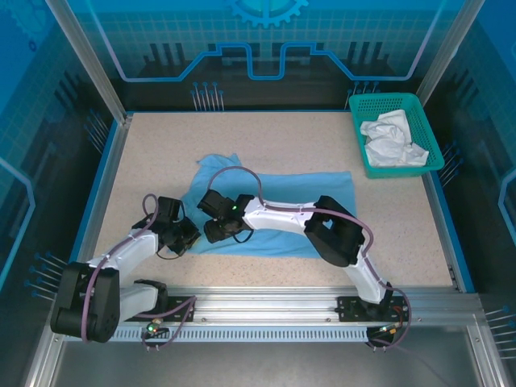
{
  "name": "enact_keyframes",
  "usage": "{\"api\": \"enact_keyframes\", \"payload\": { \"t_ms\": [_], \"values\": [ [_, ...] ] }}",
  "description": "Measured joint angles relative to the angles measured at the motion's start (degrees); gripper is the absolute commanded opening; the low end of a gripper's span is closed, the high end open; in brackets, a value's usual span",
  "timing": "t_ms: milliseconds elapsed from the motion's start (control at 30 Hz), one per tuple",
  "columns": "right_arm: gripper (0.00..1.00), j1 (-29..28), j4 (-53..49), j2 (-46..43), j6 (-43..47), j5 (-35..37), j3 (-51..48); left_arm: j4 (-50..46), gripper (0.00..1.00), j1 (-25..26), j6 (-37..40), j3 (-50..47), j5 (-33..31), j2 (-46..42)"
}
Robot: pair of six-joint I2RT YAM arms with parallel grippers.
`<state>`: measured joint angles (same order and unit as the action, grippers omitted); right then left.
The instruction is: Fold and stack the t-shirts
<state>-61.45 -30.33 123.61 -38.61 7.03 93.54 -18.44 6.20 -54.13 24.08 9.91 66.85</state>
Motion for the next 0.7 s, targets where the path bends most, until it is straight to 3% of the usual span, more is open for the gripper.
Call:
{"api": "enact_keyframes", "payload": {
  "t_ms": [200,700],
  "values": [
    [0.46,0.0,-4.6,3.8,-0.4,3.8,4.3,1.2,0.04,0.0,0.0,-0.4,0.0,0.0],
    [0.14,0.6,-7.2,4.5,-2.6,5.7,5.5,2.5,0.04,0.0,-0.7,-1.5,0.0,-0.9]
  ]
}}
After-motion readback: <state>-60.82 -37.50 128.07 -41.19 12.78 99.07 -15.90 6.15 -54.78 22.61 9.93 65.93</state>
